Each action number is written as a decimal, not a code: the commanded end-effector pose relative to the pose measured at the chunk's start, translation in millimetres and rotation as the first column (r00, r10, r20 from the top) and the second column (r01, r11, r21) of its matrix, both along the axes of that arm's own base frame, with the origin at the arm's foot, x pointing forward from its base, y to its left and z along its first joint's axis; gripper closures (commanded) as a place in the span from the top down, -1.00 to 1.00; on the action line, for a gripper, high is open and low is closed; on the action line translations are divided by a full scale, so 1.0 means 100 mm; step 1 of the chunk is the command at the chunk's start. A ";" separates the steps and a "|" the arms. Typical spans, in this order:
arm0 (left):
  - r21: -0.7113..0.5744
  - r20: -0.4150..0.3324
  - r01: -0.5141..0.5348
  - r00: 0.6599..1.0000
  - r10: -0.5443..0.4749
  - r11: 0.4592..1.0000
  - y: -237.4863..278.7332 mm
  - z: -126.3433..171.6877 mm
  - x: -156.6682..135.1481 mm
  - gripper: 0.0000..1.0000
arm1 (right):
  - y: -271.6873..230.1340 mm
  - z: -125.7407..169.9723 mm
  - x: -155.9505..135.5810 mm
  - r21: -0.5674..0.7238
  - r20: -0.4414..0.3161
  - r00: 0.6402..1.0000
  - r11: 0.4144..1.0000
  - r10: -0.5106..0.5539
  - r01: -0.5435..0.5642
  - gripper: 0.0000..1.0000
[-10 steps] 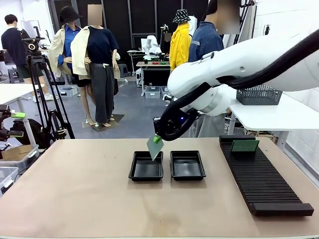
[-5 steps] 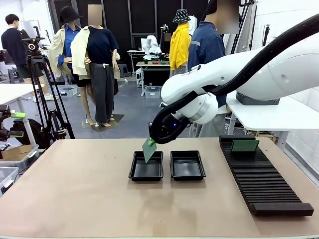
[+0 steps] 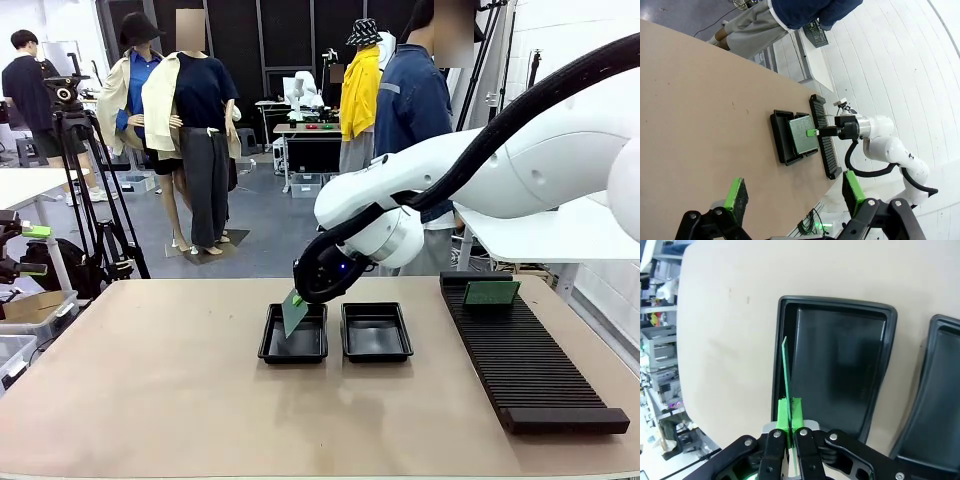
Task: Inspect and transfer BCBs to ESD trays.
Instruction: Pick up the Blank PCB from the PCB Rack and place it in the left ESD tray.
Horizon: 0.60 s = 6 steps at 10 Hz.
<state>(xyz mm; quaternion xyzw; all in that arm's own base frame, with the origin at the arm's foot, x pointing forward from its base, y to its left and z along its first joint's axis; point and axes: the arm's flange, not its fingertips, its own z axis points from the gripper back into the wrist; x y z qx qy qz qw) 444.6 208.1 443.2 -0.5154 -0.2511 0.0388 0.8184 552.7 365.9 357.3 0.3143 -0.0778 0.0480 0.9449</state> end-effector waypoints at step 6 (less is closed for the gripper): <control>-0.013 0.000 0.000 1.000 0.000 1.000 0.01 0.02 -0.02 1.00 | 0.07 -0.21 0.16 0.028 -0.014 1.000 1.000 -0.013 0.013 -1.00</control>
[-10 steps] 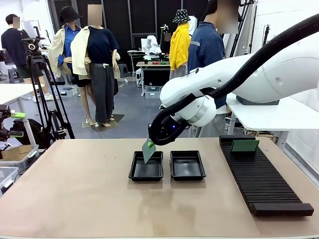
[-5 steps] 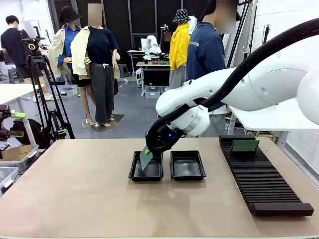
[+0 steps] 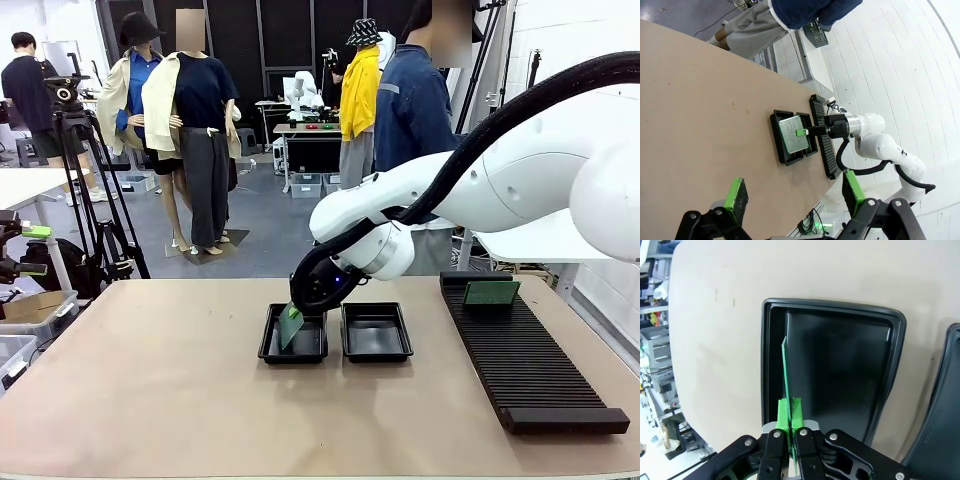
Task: Inspect and transfer BCBs to ESD trays.
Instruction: Pick up the Blank PCB from the PCB Rack and place it in the left ESD tray.
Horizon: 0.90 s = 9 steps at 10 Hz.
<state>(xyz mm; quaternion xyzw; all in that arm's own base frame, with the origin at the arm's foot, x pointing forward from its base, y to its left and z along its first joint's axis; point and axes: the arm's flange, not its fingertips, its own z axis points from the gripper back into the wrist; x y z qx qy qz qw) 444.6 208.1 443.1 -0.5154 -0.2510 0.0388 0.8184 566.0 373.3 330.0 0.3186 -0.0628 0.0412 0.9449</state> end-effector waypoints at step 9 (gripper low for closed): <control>-0.013 0.000 0.000 1.000 0.000 1.000 0.01 0.03 -0.02 1.00 | 0.00 -0.02 -0.01 -0.004 -0.004 1.000 1.000 0.001 -0.001 -1.00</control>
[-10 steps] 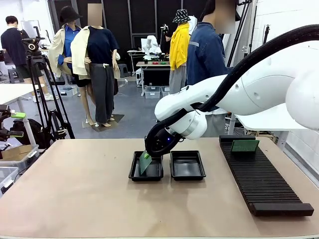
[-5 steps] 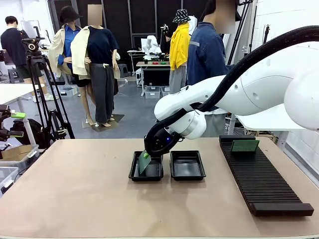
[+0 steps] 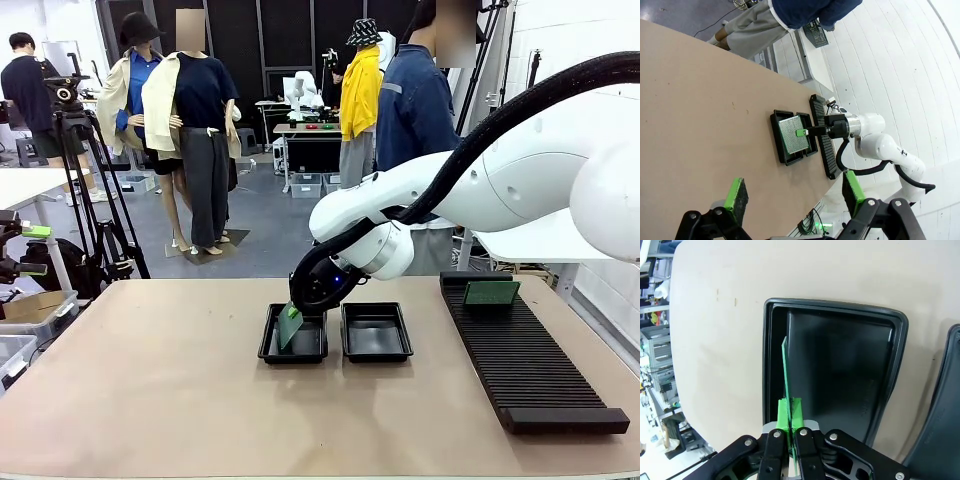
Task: Inspect and transfer BCBs to ESD trays.
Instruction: Pick up the Blank PCB from the PCB Rack and place it in the left ESD tray.
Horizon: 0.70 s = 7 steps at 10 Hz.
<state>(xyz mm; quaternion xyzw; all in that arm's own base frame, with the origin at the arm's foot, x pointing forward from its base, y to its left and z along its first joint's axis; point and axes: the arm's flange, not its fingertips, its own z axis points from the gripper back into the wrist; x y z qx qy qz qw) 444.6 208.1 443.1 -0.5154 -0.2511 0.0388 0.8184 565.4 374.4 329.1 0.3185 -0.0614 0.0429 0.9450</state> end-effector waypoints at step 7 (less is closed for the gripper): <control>-0.013 0.000 0.000 1.000 0.000 1.000 0.00 0.03 -0.02 1.00 | 0.03 0.10 -0.14 -0.045 -0.022 0.999 0.999 -0.031 0.030 -0.19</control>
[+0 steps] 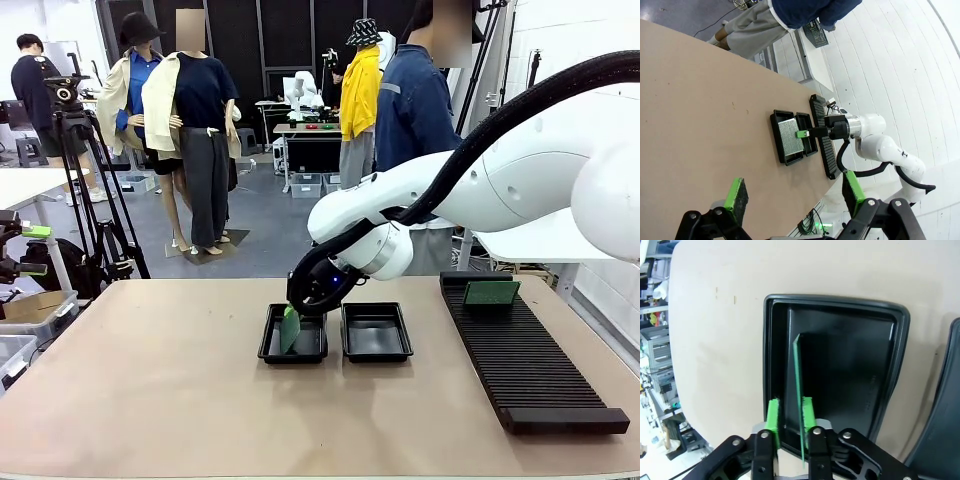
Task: Inspect and transfer BCBs to ESD trays.
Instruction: Pick up the Blank PCB from the PCB Rack and place it in the left ESD tray.
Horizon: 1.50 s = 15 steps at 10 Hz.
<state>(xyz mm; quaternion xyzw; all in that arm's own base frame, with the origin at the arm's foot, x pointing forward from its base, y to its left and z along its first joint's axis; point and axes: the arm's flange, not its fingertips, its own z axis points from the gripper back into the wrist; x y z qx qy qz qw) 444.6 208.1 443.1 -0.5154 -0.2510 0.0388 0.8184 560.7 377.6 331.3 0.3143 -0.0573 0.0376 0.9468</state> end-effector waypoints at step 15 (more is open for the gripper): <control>-0.013 0.000 0.000 1.000 0.000 1.000 0.01 0.03 -0.02 1.00 | -0.10 0.66 -0.29 -0.264 -0.076 0.995 0.964 -0.060 0.038 1.00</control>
